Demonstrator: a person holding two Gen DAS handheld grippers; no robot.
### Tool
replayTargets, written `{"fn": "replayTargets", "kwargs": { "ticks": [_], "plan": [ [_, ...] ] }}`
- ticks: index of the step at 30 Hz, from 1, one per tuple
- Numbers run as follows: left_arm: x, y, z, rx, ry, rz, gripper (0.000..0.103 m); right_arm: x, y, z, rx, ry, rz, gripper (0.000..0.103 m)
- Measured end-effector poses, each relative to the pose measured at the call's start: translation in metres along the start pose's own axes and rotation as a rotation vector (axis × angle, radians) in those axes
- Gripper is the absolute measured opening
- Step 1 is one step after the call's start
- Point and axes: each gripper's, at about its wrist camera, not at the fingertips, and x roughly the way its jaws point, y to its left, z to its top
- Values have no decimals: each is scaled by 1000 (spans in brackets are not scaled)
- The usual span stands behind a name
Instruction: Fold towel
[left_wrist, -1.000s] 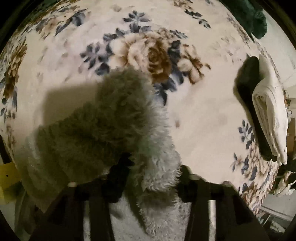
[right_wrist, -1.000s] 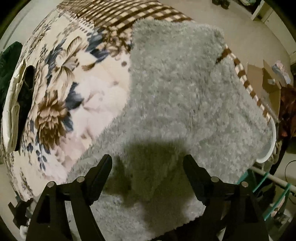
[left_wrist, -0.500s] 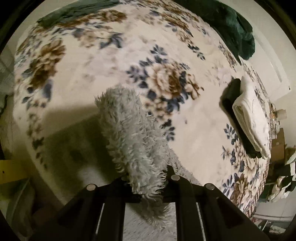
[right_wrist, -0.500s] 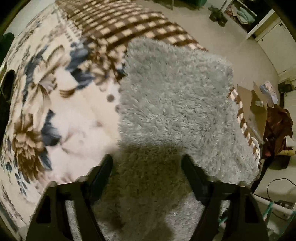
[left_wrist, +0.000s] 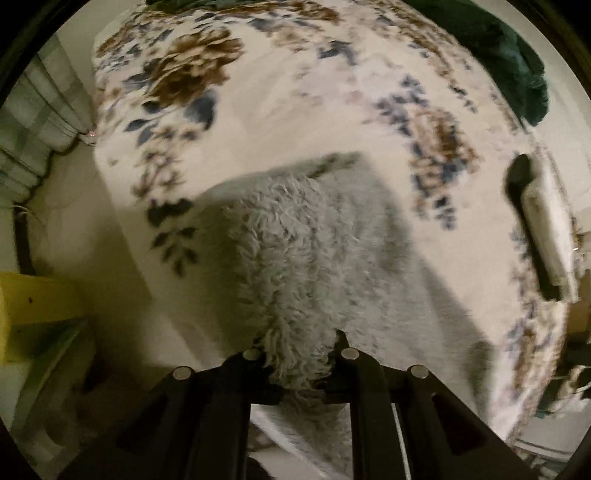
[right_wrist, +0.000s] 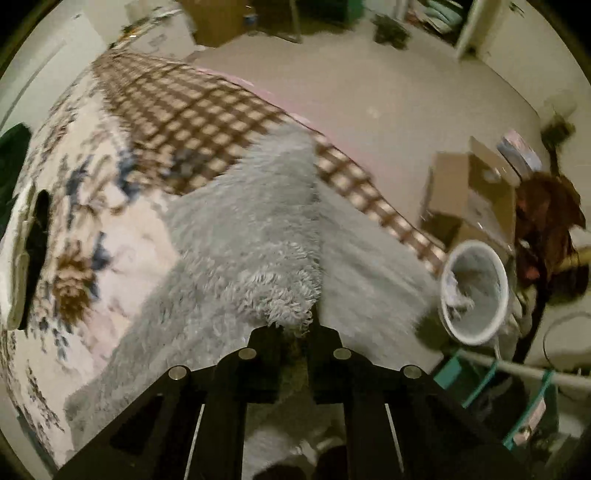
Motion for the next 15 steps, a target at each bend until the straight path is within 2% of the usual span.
{"fn": "replayTargets", "kwargs": {
  "ticks": [2,4,5,6,7,8,10,11,12,15],
  "plan": [
    [14,10,-4,7,15,33,9,20,-26,-9,67,52,26,11],
    [25,16,-11,20,36,62,9,48,-41,-20,78,150,22,13],
    [27,16,-13,28,44,69,10,58,-44,-24,70,186,-1,24],
    [29,16,-17,38,53,81,11,65,-45,-27,53,213,-15,42],
    [27,14,-21,55,55,99,12,66,-45,-29,36,220,-16,50],
    [25,13,-25,66,54,102,12,63,-44,-32,12,204,-18,58],
    [18,11,-31,82,50,111,13,49,-38,-34,-43,153,-25,60],
    [15,10,-34,89,51,119,13,42,-33,-34,-80,121,-34,67],
    [11,9,-36,99,48,130,17,37,-28,-34,-108,91,-42,72],
    [-6,-1,-44,146,8,159,34,32,-2,-27,-228,4,-56,77]
  ]
}}
